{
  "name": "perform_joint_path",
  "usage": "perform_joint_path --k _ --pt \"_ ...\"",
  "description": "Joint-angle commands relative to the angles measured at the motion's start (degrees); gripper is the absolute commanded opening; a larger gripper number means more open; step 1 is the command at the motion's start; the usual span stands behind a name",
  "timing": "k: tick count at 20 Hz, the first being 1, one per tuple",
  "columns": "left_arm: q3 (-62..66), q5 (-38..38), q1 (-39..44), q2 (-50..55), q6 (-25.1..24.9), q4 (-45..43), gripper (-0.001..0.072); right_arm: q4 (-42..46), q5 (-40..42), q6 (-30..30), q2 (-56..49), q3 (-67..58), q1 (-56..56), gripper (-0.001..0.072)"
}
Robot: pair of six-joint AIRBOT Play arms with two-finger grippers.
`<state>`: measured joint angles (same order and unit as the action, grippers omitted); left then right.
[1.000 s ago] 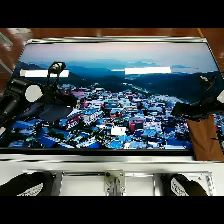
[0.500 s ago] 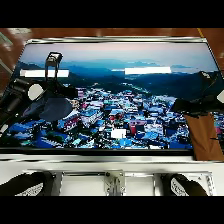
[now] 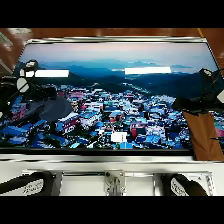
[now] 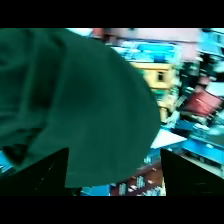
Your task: Fold the shirts.
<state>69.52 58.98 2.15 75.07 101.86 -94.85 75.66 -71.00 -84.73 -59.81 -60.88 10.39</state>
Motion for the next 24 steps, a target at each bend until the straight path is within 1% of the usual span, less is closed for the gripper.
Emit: perform_joint_path --k 1,2,4,5,10,11,12,13,14,15,17,18,19,21,23,24 --pt "0.0 -2.0 -7.2 1.6 0.7 1.0 0.0720 -1.9 0.2 -0.2 0.0 0.0 0.0 0.0633" --pt "0.0 -2.9 -8.1 2.7 0.6 1.0 0.0720 -2.4 0.0 -0.2 0.0 0.0 0.0 0.0632" --pt "0.4 -3.9 -8.7 5.7 -1.8 0.9 0.0720 -4.0 -1.1 -0.2 0.0 0.0 0.0 0.0633" --pt "1.0 -4.0 -8.8 7.7 -2.1 0.9 0.0720 -4.9 -1.6 -0.2 0.0 0.0 0.0 0.0633" --pt "5.1 -3.7 -8.8 17.1 -2.1 2.1 0.0720 -7.2 -1.9 -0.2 0.0 0.0 0.0 0.0632" --pt "5.1 -3.7 -8.8 18.1 -1.7 2.5 0.0708 -7.8 -1.9 -0.2 0.0 0.0 0.0 0.0632" --pt "5.2 -2.8 -8.8 19.0 -1.5 3.2 0.0625 -8.3 -1.9 -0.2 0.0 0.0 0.0 0.0633" --pt "5.2 -1.2 -8.8 19.6 -1.5 3.9 0.0522 -8.6 -1.9 -0.5 0.0 0.0 0.0 0.0633" --pt "5.2 1.0 -8.8 19.8 -1.8 4.8 0.0328 -8.9 -1.9 -1.3 0.0 0.0 0.0 0.0633" --pt "5.5 4.1 -8.8 19.6 -2.6 5.6 0.0051 -9.2 -2.1 -1.5 0.0 0.0 0.0 0.0633" --pt "8.5 11.1 -8.6 18.6 -7.4 10.7 0.0042 -9.2 -3.3 -1.4 0.0 0.0 0.0 0.0633" --pt "10.7 13.7 -8.0 17.0 -9.6 13.6 0.0043 -9.2 -4.0 -0.9 0.0 0.0 0.0 0.0633" --pt "13.0 14.4 -6.6 14.2 -10.7 15.8 0.0042 -9.2 -4.7 0.0 0.0 -0.1 0.0 0.0633" --pt "17.6 13.0 -2.3 6.4 -12.2 18.4 0.0042 -9.2 -5.8 1.6 0.0 -0.1 0.0 0.0633" --pt "21.9 10.2 3.8 -2.4 -12.2 20.8 0.0043 -9.5 -6.7 3.3 0.4 -0.4 0.0 0.0633" --pt "23.3 8.4 7.3 -6.5 -11.1 21.4 0.0043 -9.6 -6.7 3.9 1.0 -1.1 0.0 0.0633"
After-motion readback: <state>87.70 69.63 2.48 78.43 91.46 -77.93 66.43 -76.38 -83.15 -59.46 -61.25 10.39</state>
